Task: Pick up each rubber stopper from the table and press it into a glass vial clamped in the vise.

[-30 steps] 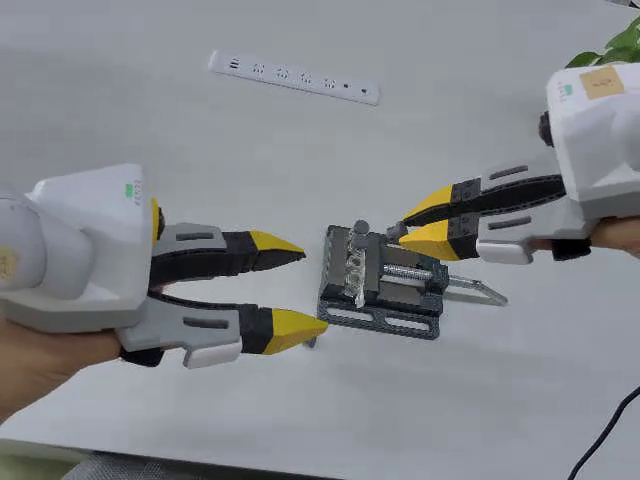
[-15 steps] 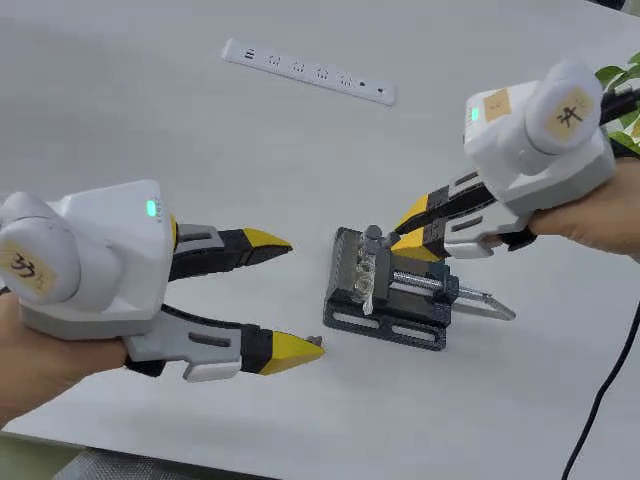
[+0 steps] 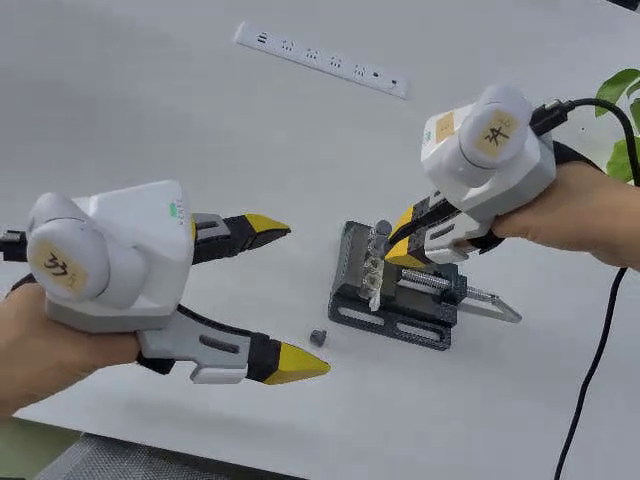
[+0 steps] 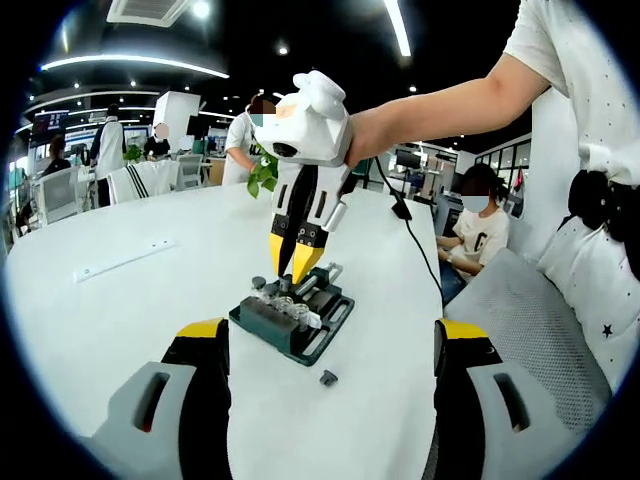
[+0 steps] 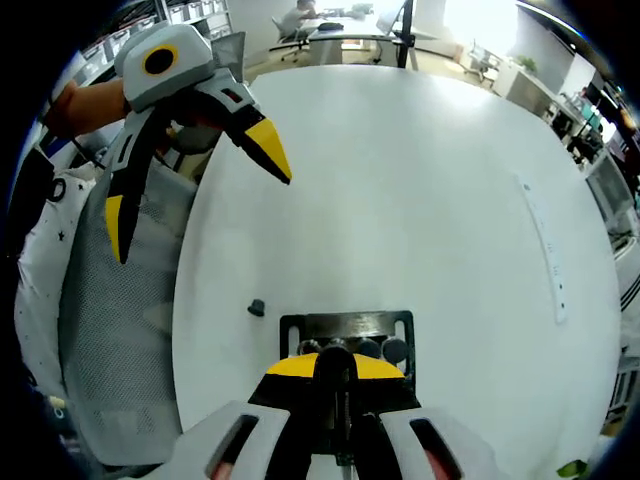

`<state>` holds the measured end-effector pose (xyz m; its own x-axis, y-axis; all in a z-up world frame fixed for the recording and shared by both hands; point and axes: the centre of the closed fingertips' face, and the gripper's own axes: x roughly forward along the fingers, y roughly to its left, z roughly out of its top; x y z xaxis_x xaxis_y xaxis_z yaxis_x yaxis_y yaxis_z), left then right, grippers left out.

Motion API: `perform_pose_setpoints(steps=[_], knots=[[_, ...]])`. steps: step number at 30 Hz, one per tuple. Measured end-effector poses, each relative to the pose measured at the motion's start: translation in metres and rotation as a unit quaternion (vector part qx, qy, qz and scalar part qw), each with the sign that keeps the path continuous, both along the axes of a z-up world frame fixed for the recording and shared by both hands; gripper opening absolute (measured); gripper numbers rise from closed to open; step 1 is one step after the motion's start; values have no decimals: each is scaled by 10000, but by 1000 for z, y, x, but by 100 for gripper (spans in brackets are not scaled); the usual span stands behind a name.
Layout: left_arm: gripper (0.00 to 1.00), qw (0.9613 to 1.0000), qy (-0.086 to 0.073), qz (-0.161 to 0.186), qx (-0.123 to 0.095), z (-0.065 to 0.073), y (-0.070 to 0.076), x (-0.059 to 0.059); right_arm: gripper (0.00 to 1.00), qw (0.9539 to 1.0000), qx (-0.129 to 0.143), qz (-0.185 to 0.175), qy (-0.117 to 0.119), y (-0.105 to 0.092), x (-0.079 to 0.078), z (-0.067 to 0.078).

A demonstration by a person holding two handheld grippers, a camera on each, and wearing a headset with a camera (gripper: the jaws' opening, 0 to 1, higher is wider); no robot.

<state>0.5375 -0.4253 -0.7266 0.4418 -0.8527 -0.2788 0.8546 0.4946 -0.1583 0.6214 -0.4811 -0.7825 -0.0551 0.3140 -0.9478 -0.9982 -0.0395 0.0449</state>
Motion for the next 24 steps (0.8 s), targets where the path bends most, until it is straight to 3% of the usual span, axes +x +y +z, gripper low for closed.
perform_pose_setpoints(steps=[13,24], knots=[[90,10000,8,35,-76,-1,-2,0,5,9994,-345,95,22,-5,0,-15],[88,9999,13,-3,-127,-1,-5,-2,5,9992,-387,99,63,-4,0,-15]])
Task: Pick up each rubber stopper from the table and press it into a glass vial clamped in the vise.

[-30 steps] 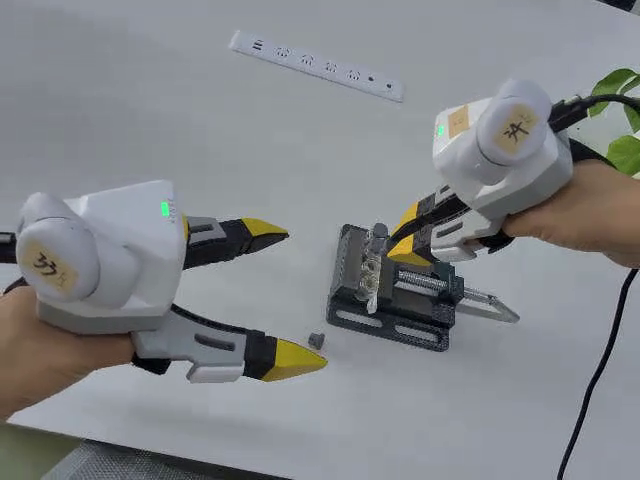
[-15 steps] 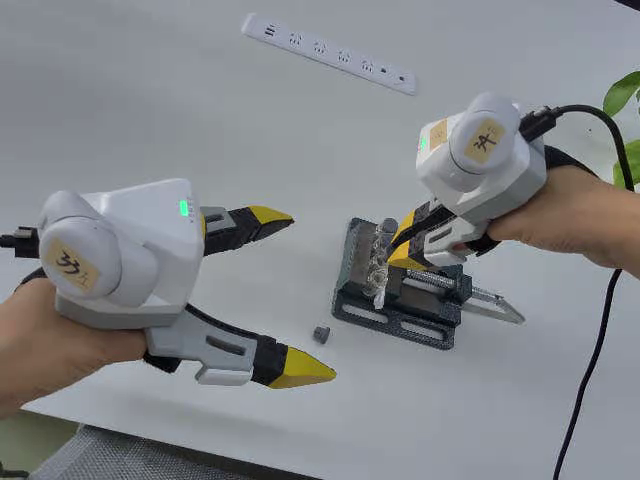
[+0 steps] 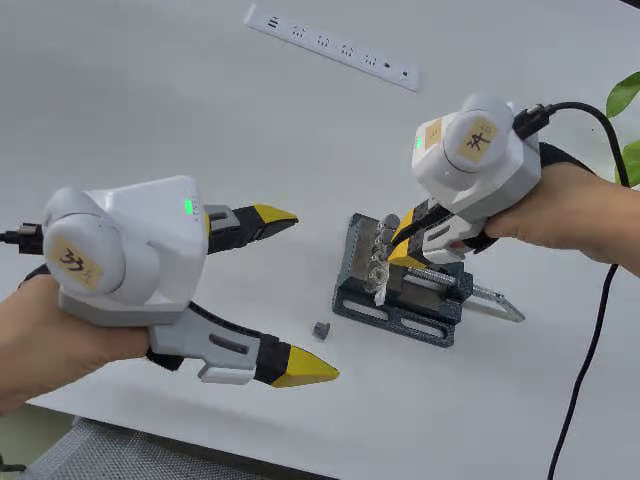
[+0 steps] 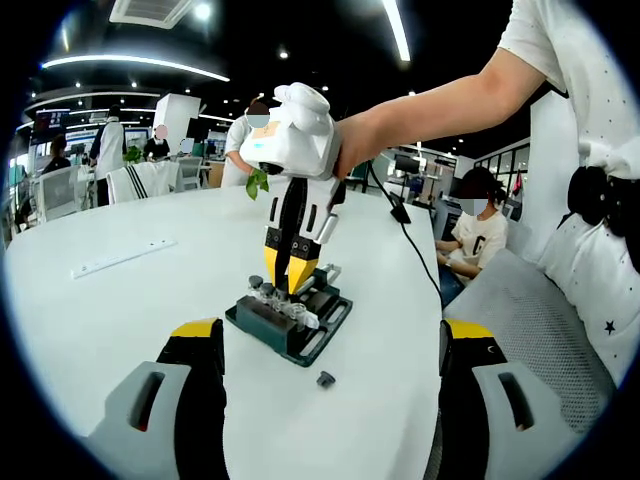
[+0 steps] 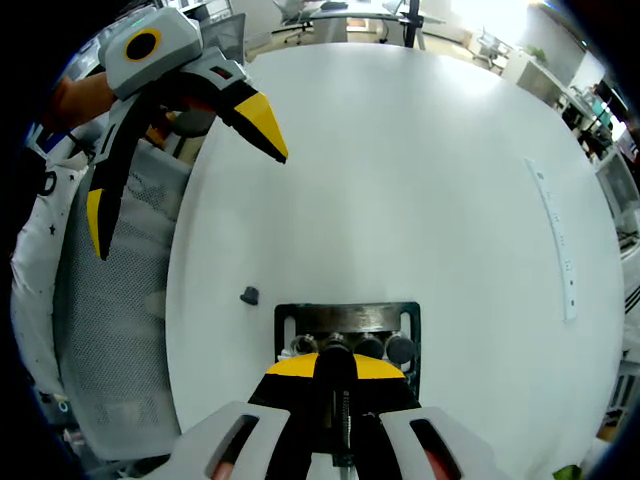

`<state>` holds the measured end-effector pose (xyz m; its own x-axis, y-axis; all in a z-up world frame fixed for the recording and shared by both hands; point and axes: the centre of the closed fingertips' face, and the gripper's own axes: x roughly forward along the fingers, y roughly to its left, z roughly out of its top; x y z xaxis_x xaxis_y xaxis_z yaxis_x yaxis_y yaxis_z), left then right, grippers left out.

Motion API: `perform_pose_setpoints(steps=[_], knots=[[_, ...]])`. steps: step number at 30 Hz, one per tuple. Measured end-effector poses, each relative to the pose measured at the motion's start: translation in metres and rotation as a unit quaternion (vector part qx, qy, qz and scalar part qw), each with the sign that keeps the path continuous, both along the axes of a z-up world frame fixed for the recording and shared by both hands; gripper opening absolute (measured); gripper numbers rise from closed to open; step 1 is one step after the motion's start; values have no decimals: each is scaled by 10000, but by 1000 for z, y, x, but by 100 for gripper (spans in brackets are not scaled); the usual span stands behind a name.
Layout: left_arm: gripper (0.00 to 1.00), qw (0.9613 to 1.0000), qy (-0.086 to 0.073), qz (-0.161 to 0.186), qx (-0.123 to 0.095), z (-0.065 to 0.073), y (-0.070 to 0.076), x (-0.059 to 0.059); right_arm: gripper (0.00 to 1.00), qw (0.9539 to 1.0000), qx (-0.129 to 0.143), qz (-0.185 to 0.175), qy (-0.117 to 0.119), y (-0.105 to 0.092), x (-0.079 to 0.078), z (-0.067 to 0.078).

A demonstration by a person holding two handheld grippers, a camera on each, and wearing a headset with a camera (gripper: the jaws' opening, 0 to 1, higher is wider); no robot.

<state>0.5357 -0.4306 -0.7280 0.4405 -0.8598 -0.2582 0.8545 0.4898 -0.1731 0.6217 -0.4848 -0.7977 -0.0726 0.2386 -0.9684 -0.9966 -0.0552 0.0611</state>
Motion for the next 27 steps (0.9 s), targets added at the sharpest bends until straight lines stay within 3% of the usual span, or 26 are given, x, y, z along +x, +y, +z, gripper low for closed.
perform_pose_setpoints(steps=[17,27], knots=[[87,10000,14,20,-38,-1,2,0,5,9998,-205,82,24,1,1,-2],[86,10000,27,28,-36,0,1,-1,5,9976,-571,377,-112,2,-2,-1]])
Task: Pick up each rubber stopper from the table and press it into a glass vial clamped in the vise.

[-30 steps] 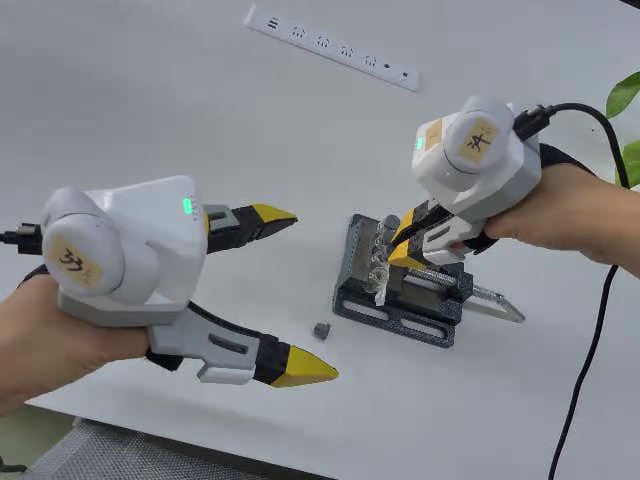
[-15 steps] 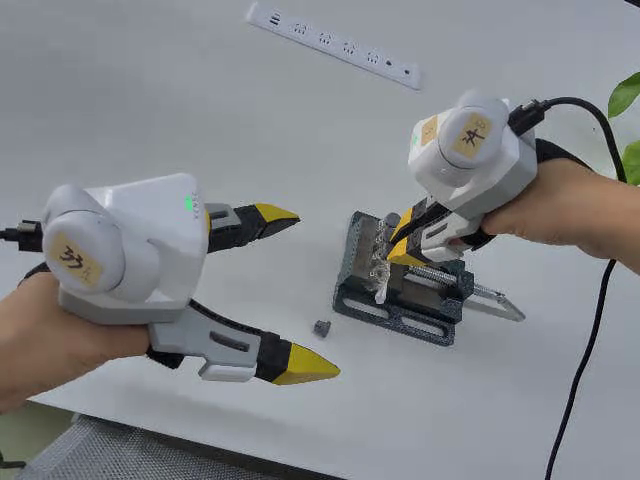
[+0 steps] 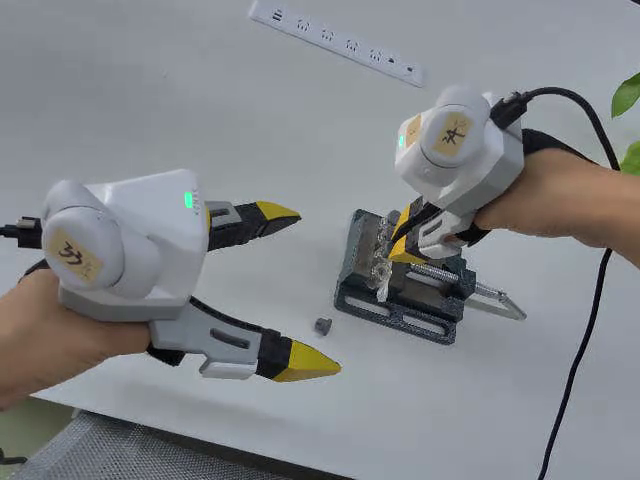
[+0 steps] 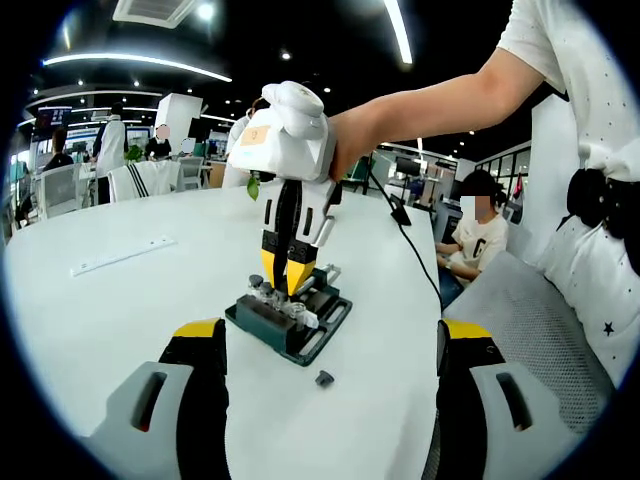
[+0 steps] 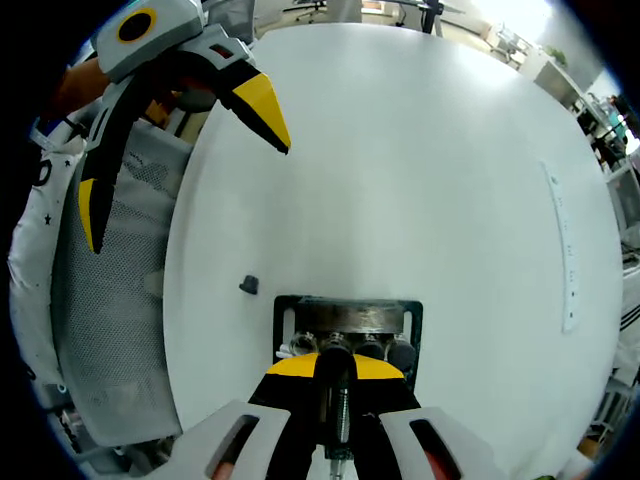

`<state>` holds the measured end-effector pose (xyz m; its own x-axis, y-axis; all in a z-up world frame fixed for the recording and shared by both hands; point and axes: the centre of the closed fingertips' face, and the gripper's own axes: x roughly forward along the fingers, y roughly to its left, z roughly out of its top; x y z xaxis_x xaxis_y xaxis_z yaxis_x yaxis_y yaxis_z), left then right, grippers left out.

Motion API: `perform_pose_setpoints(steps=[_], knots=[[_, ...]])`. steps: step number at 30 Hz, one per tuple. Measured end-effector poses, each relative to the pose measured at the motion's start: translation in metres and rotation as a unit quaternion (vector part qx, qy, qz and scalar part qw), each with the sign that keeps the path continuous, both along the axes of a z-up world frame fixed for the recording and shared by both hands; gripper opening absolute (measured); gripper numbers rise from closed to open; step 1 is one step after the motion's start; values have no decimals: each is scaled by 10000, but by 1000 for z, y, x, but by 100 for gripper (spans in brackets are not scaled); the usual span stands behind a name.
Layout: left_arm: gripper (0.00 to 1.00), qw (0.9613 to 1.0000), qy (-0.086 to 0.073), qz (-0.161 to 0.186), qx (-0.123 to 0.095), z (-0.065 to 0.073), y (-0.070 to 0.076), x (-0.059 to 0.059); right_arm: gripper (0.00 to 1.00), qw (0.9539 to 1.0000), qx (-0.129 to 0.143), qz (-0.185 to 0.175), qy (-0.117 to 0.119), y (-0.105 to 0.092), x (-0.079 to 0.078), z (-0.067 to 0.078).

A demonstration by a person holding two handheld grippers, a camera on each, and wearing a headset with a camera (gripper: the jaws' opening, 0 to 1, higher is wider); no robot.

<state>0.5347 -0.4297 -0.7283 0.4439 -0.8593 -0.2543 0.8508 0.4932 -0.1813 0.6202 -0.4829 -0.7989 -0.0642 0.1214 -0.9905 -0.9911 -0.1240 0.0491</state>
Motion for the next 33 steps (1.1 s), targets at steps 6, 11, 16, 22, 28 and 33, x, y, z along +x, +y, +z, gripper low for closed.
perform_pose_setpoints(steps=[6,11,16,22,28,33], knots=[[86,10000,-5,7,-16,1,0,0,5,9996,-241,106,-27,1,2,-1],[85,10000,5,2,-25,1,0,0,5,9995,-315,52,-4,2,2,-3],[85,10000,12,-11,-25,0,-1,1,6,9995,-308,-19,47,2,2,-3],[84,10000,13,-28,-25,0,-4,1,6,9995,-323,-51,-30,2,3,-5],[84,10000,-22,-58,-38,4,-7,0,7,9998,-46,-179,50,0,3,-2],[84,10000,-13,-43,-34,4,-6,-1,8,9998,5,-207,39,2,2,-3]])
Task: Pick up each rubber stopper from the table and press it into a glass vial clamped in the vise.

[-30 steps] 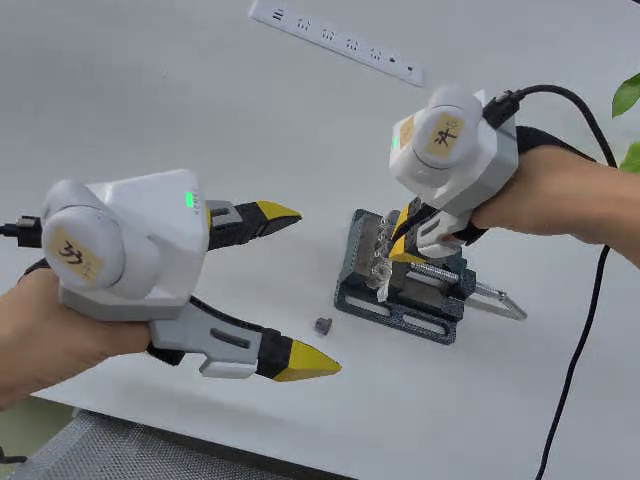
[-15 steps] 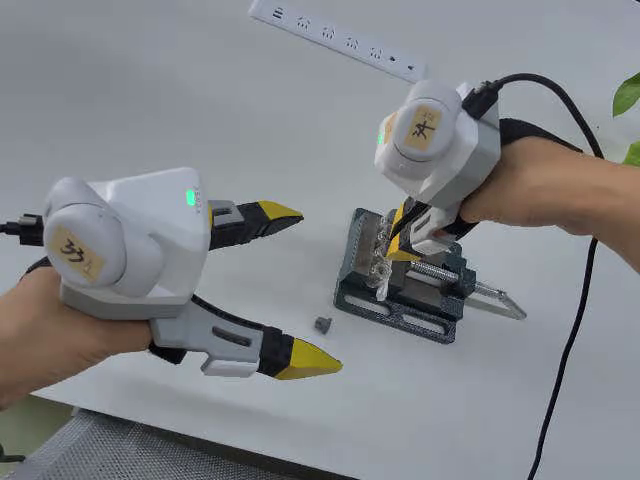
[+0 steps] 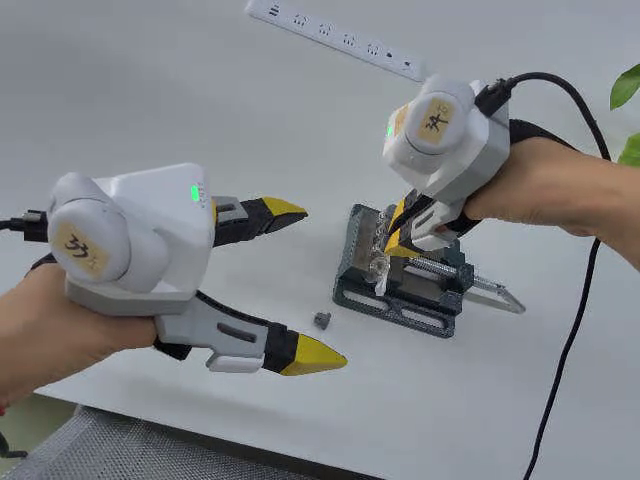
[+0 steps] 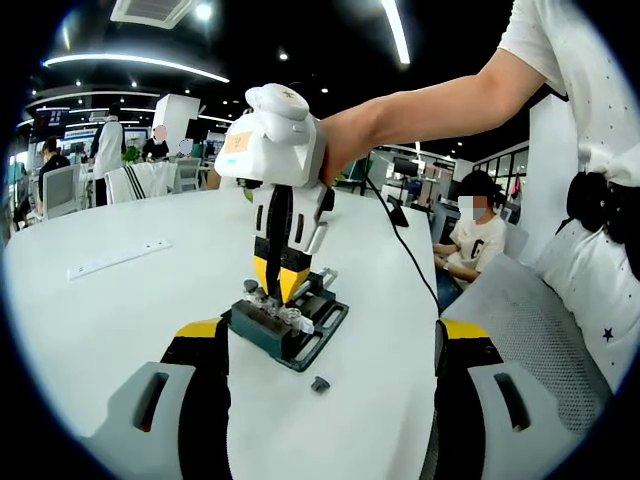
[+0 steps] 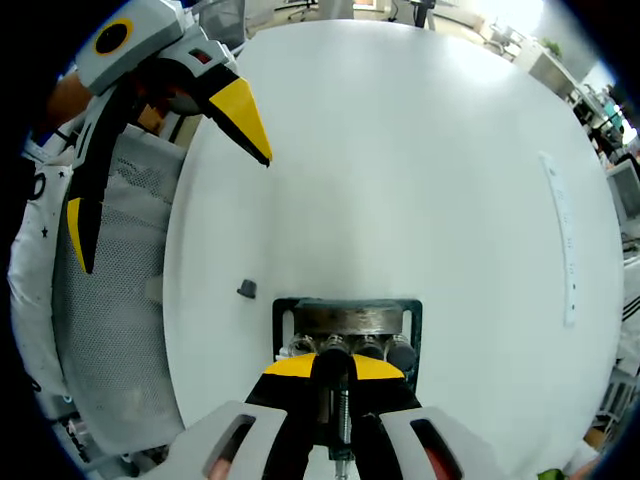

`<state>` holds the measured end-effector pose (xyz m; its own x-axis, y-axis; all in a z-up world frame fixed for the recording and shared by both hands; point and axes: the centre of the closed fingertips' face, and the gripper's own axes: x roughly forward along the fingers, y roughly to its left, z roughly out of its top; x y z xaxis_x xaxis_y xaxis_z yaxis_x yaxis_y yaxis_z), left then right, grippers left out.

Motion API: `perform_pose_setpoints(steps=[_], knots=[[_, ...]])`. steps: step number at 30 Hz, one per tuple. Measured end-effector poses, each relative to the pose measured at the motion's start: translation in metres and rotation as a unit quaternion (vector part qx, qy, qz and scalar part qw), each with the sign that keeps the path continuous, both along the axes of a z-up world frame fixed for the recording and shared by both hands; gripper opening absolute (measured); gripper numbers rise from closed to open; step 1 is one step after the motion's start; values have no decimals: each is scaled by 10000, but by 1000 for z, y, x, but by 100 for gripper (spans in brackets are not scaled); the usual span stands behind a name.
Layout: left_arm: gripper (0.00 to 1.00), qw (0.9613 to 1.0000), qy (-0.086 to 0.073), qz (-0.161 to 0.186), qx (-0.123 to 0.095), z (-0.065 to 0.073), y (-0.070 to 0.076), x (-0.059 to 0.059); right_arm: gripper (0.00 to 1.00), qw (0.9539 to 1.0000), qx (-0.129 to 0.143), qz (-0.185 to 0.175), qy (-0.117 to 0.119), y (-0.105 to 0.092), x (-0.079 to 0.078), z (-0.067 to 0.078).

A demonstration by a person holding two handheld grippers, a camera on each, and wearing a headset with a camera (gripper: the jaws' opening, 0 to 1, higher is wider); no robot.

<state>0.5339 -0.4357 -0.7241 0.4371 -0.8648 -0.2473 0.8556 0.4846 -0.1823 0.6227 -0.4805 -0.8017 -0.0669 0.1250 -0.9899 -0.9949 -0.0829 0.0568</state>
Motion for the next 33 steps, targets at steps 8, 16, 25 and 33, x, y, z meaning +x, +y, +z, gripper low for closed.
perform_pose_setpoints(steps=[8,16,25,33], knots=[[84,10000,4,40,-33,0,3,0,9,9999,96,-77,15,-1,-1,1],[83,10000,16,41,-33,-1,4,1,11,9996,204,-183,-5,-4,-2,5],[83,10000,33,21,-38,-3,4,0,4,9983,453,-358,-19,-2,0,13],[82,10000,37,18,-38,-4,4,0,3,9983,444,-378,21,-3,-2,10]])
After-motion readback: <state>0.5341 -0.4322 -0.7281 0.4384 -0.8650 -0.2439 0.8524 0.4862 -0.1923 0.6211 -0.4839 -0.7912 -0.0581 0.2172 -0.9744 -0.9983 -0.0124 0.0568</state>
